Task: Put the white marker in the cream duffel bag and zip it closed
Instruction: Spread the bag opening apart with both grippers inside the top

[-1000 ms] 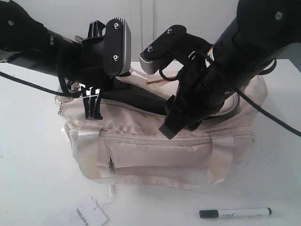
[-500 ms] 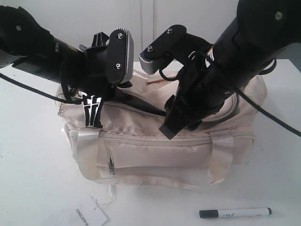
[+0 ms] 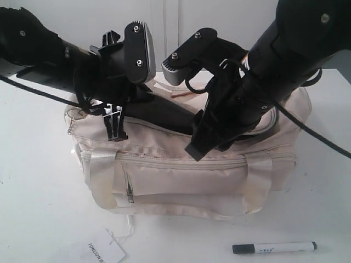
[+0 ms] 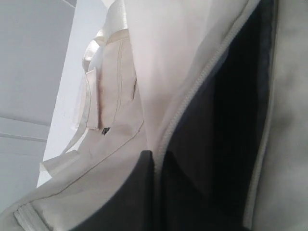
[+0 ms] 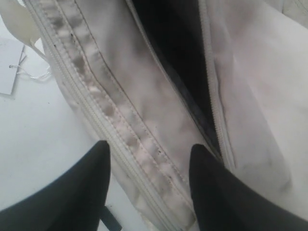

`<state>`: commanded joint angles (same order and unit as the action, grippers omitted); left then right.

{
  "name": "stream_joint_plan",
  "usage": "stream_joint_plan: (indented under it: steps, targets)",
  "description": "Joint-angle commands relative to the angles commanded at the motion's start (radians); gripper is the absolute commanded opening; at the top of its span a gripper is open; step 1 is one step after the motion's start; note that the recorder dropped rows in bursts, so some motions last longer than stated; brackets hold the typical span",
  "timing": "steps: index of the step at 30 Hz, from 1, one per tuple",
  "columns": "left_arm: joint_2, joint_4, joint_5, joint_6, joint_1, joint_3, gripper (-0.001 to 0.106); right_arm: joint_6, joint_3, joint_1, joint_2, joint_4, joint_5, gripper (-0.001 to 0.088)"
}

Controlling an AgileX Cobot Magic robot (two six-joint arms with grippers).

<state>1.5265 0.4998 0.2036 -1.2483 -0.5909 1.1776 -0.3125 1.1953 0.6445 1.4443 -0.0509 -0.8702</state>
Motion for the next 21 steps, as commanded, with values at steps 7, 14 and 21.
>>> stream_joint_plan:
  steps: [7,14,21]
  targets:
    - [-0.024,0.0,0.081,0.137,0.002,0.048,0.0,0.0,0.0,0.0,0.0,-0.002,0.009,0.0487]
    - [-0.022,0.0,0.27,0.261,0.06,0.13,0.0,0.0,0.0,0.0,0.0,-0.005,0.007,0.0487]
    - [-0.02,0.015,0.32,0.309,0.09,0.16,0.0,-0.01,0.0,0.002,0.0,-0.025,0.015,0.0487]
